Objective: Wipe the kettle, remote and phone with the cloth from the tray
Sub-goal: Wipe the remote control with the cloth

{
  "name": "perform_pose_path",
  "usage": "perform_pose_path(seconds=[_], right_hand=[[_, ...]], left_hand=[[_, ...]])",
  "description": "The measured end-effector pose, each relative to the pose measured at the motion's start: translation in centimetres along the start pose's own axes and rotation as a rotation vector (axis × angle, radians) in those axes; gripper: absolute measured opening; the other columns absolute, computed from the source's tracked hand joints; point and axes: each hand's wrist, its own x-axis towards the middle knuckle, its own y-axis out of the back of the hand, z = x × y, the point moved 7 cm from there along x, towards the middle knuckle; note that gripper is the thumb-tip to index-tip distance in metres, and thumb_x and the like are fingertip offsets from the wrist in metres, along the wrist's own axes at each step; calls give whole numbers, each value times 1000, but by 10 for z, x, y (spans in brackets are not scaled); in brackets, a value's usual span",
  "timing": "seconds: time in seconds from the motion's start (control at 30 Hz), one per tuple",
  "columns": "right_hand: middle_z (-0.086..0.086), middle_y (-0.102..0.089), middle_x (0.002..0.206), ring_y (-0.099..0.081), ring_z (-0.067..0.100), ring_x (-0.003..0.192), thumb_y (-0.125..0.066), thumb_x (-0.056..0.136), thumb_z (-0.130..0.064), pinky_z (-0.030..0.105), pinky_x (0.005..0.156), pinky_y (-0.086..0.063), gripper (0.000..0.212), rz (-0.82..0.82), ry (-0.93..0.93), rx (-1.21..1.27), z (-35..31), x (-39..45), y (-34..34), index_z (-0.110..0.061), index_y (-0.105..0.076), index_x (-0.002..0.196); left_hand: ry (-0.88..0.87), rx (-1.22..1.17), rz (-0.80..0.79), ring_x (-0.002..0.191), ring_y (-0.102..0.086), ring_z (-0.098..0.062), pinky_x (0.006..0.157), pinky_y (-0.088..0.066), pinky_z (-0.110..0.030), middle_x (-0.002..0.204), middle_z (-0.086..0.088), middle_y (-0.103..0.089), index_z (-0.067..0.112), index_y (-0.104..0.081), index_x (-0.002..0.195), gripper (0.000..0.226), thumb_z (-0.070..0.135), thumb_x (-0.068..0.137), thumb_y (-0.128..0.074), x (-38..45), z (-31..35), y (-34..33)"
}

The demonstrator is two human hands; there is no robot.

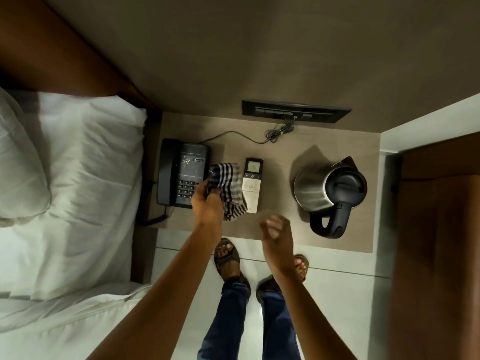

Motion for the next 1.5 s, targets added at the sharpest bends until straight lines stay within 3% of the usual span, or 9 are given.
perform_pose_path(seconds=[0.17,0.33,0.57,0.93,1.07,1.17,1.23,1.37,1.5], right_hand=[[16,-58,151,-65,26,129,-71,104,-14,12,90,-54,53,-61,226,-255,-48,53,-37,-5,-52,152],[12,-55,149,-52,34,139,-81,92,-47,47,108,-53,72,-40,228,-640,-48,83,-57,-11,-53,147],[16,-44,153,-47,36,138,-94,74,-50,47,110,-53,105,109,127,-674,-50,98,-84,-6,-36,149],[-7,-81,103,-80,10,93,-86,82,8,26,73,-66,63,-198,57,115,-52,82,-71,-33,-57,122],[12,-80,123,-82,22,92,-79,97,-18,40,78,-68,44,-290,-37,469,-61,64,-70,-20,-60,136],[18,-79,124,-81,23,93,-45,106,-62,36,78,-65,56,-397,-167,661,-65,51,-79,-22,-77,129],[11,-80,128,-80,23,108,-32,112,-59,35,89,-62,60,-430,-216,775,-67,44,-84,-29,-83,122],[13,-71,145,-71,26,131,-55,107,-45,39,113,-49,43,-416,-245,921,-70,38,-88,-21,-80,132],[10,-82,124,-80,22,114,-59,96,-40,39,110,-53,40,-417,-258,963,-57,33,-84,-19,-88,113]], left_hand=[[111,-55,-16,105,-66,-18,86,-60,-37,118,-1,-69,22,-65,127,31,11,99,-60,25,10,-16],[-33,25,-108,100,-68,-14,78,-60,-32,110,4,-71,17,-66,125,28,9,100,-60,36,37,-36],[-93,136,-36,117,-67,-24,96,-59,-46,126,-1,-69,25,-64,129,30,17,100,-61,39,36,-3],[-302,301,-41,110,-65,-8,94,-60,-40,120,8,-66,24,-62,131,30,17,101,-58,22,62,4],[-619,497,-143,103,-65,12,76,-57,-11,110,25,-58,30,-58,133,35,13,103,-54,-5,80,-18],[-924,722,-141,113,-63,-15,91,-57,-26,126,4,-61,22,-62,134,37,7,102,-54,-23,88,-41],[-1049,914,-141,117,-56,-24,95,-55,-36,132,-2,-62,20,-62,139,45,3,97,-58,-30,85,-62],[-1116,1193,-226,130,-50,-34,104,-49,-54,139,-4,-59,25,-63,138,48,9,93,-58,-41,65,-86],[-1084,1240,-215,124,-51,-34,101,-49,-55,137,-6,-58,25,-65,130,47,10,87,-52,-56,40,-62]])
